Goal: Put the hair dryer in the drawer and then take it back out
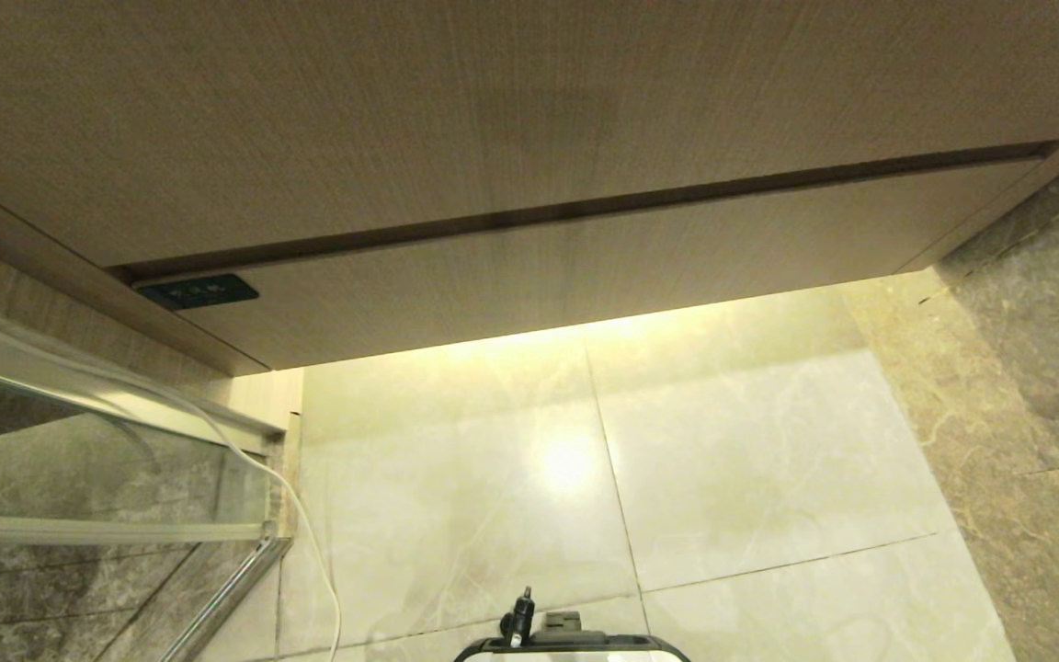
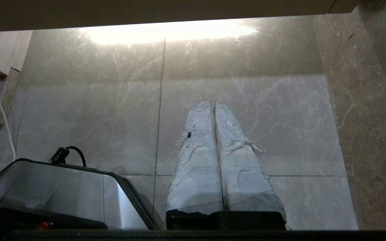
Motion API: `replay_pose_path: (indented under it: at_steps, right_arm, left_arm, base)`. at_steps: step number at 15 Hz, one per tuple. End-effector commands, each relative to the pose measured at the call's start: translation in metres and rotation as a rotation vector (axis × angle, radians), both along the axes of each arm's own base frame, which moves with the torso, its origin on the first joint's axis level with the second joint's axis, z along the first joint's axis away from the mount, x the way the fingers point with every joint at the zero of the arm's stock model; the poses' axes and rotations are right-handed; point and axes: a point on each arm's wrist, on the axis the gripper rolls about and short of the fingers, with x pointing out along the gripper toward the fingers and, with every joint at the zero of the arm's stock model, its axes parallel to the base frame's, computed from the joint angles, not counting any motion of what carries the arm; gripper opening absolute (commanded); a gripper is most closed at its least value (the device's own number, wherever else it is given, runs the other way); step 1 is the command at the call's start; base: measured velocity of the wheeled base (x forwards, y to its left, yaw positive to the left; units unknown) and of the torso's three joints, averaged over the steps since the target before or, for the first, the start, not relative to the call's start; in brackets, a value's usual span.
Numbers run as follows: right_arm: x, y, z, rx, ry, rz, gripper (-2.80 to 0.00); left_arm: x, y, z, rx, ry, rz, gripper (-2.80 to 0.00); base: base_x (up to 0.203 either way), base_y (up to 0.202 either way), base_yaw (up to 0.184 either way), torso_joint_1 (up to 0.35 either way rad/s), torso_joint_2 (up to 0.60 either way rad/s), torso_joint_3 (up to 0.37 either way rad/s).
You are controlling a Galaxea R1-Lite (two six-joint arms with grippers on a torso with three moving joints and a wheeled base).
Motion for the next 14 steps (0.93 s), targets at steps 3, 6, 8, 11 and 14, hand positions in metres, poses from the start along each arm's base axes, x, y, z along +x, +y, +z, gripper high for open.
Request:
replay_pose_path:
  at_steps: [3, 6, 8, 11, 14]
  right_arm:
    - [0.0004, 0.0001, -0.0117, 0.001, 0.0, 0.001, -2.8]
    - [0.0005, 0.0001, -0.0118, -0.001, 0.002, 0.001, -2.8]
    - [0.0004, 0.0001, -0.0117, 0.001, 0.0, 0.001, -2.8]
    - [0.0005, 0.0001, -0.0118, 0.0, 0.002, 0.001, -2.8]
    - [0.0005, 0.0001, -0.0118, -0.001, 0.002, 0.001, -2.8]
  left_arm:
    - [-0.0001, 0.0, 0.0, 0.0, -0.002, 0.0, -2.8]
    - [0.0001, 0.0, -0.0004, 0.0, 0.001, 0.0, -2.8]
    - [0.0001, 0.0, -0.0004, 0.0, 0.001, 0.0, -2.8]
    - [0.0001, 0.0, -0.0004, 0.0, 0.001, 0.0, -2.8]
    - [0.0001, 0.0, -0.0004, 0.0, 0.001, 0.0, -2.8]
  base:
    - [0.0, 0.0, 0.0, 0.0, 0.0, 0.0]
    - [0.0, 0.0, 0.0, 0.0, 0.0, 0.0]
    - [0.0, 0.0, 0.0, 0.0, 0.0, 0.0]
    - [0.0, 0.0, 0.0, 0.0, 0.0, 0.0]
    - [0.0, 0.0, 0.0, 0.0, 0.0, 0.0]
